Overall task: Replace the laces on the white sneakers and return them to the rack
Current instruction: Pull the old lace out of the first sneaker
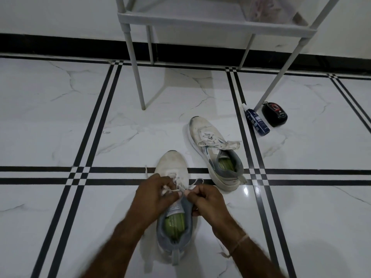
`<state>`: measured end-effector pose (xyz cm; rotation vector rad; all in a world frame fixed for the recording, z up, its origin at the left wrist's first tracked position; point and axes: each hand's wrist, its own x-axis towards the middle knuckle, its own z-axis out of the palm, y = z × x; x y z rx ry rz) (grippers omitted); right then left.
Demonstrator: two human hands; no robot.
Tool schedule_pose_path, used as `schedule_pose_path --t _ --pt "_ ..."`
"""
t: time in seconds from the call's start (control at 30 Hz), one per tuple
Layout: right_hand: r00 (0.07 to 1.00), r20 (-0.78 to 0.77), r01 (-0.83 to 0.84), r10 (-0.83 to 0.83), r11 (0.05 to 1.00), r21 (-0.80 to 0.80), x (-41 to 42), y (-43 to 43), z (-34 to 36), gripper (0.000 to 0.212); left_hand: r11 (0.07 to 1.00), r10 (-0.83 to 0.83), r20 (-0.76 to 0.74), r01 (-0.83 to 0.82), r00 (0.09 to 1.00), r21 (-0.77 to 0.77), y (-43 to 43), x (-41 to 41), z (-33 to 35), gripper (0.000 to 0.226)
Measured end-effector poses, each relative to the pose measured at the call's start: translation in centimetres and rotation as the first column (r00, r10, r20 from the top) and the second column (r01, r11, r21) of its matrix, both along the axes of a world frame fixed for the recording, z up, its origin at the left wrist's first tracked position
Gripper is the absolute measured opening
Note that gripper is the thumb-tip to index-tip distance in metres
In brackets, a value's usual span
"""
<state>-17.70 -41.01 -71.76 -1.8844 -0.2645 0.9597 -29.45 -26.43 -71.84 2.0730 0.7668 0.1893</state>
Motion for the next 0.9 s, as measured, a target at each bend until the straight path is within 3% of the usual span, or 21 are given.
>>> schedule_pose_path --t 0.07,0.13,0.17,0.2,0.23,0.27,0.3,0.33,0.37,0.4,0.43,0.53,0.6,0.63,0.67,0.7,0.73,0.77,0.8,0.87,0.9 --pt "1.000 0.008 -0.002 0.002 1.000 -0.006 -0.1 0.1 0.1 0.032 0.995 -0.026 0.011 0.025 1.000 0.093 -0.4 0.5 -0.6 0.019" --pt "1.000 0.003 -0.005 0.005 1.000 -0.006 0.0 0.0 0.3 0.033 0.981 0.164 0.089 -0.153 0.983 -0.116 -0.6 1.4 0.6 0.021" --pt "1.000 0.000 -0.008 0.008 1.000 -0.004 0.0 -0.1 0.4 0.033 0.838 0.403 0.121 -0.312 0.907 -0.448 -0.5 1.8 1.0 0.021" --pt "1.000 -0.006 -0.009 0.009 1.000 0.000 0.2 -0.2 0.5 0.033 0.533 0.624 0.083 -0.346 0.777 -0.772 -0.3 2.1 1.4 0.023" --pt "1.000 -0.017 -0.007 0.007 1.000 0.004 0.2 -0.3 0.6 0.032 0.178 0.770 -0.014 -0.235 0.638 -0.955 0.0 1.9 1.9 0.025" --pt "1.000 -0.029 -0.005 0.005 1.000 0.007 0.3 -0.4 0.6 0.030 0.044 0.817 -0.076 -0.192 0.572 -0.980 0.3 1.4 1.9 0.027" --pt "0.999 -0.040 -0.002 0.002 1.000 0.010 0.3 -0.3 0.6 0.030 0.125 0.805 -0.052 -0.254 0.592 -0.959 0.6 1.1 1.8 0.026" --pt "0.999 -0.049 0.001 0.000 1.000 0.012 0.2 -0.3 0.5 0.029 0.399 0.711 0.037 -0.359 0.702 -0.844 0.7 0.8 1.9 0.022" --pt "0.998 -0.056 0.004 -0.003 1.000 0.013 0.2 -0.3 0.4 0.029 0.727 0.502 0.103 -0.355 0.859 -0.588 0.4 0.3 1.7 0.013" --pt "0.998 -0.058 0.006 -0.006 1.000 0.012 0.2 -0.2 0.4 0.028 0.926 0.259 0.097 -0.219 0.961 -0.309 0.2 0.0 1.3 0.010" --pt "0.998 -0.057 0.005 -0.004 1.000 0.006 0.2 -0.2 0.3 0.028 0.991 0.087 0.048 -0.082 0.995 -0.107 0.0 0.0 0.8 0.015" --pt "0.999 -0.048 -0.007 0.006 1.000 -0.021 0.3 -0.1 0.1 0.030 0.990 -0.048 -0.021 0.050 0.999 0.133 0.1 1.1 -0.1 0.022" --pt "0.998 -0.056 -0.019 0.018 1.000 -0.017 0.3 -0.1 0.1 0.030 0.994 0.098 0.058 -0.095 0.994 -0.052 0.3 1.7 0.4 0.023" --pt "0.998 -0.060 -0.025 0.025 1.000 -0.007 0.3 -0.2 0.1 0.030 0.908 0.300 0.109 -0.249 0.948 -0.338 0.5 1.7 0.2 0.025" --pt "0.998 -0.063 -0.029 0.029 1.000 0.005 0.4 -0.3 0.1 0.030 0.652 0.522 0.117 -0.307 0.845 -0.693 0.7 1.8 0.7 0.025" --pt "0.997 -0.067 -0.026 0.027 1.000 0.015 0.5 -0.4 0.1 0.030 0.304 0.687 0.059 -0.213 0.724 -0.929 0.8 1.6 1.1 0.023" --pt "0.997 -0.069 -0.027 0.028 0.999 0.021 0.5 -0.4 0.1 0.029 0.075 0.777 -0.029 -0.138 0.629 -0.988 1.1 1.3 1.3 0.021" --pt "0.997 -0.071 -0.025 0.027 0.999 0.023 0.5 -0.4 0.1 0.029 0.028 0.793 -0.067 -0.147 0.605 -0.989 1.3 1.0 1.3 0.023" --pt "0.997 -0.074 -0.024 0.026 0.999 0.024 0.5 -0.4 0.1 0.029 0.119 0.772 -0.054 -0.227 0.633 -0.967 1.3 0.7 1.5 0.024" --pt "0.997 -0.075 -0.028 0.029 0.999 0.020 0.3 -0.4 0.0 0.030 0.665 0.551 0.020 -0.425 0.834 -0.614 0.5 0.6 1.6 0.016" --pt "0.997 -0.072 -0.030 0.031 0.999 0.015 0.2 -0.4 0.1 0.030 0.805 0.459 0.016 -0.408 0.889 -0.430 0.1 0.5 1.2 0.011"
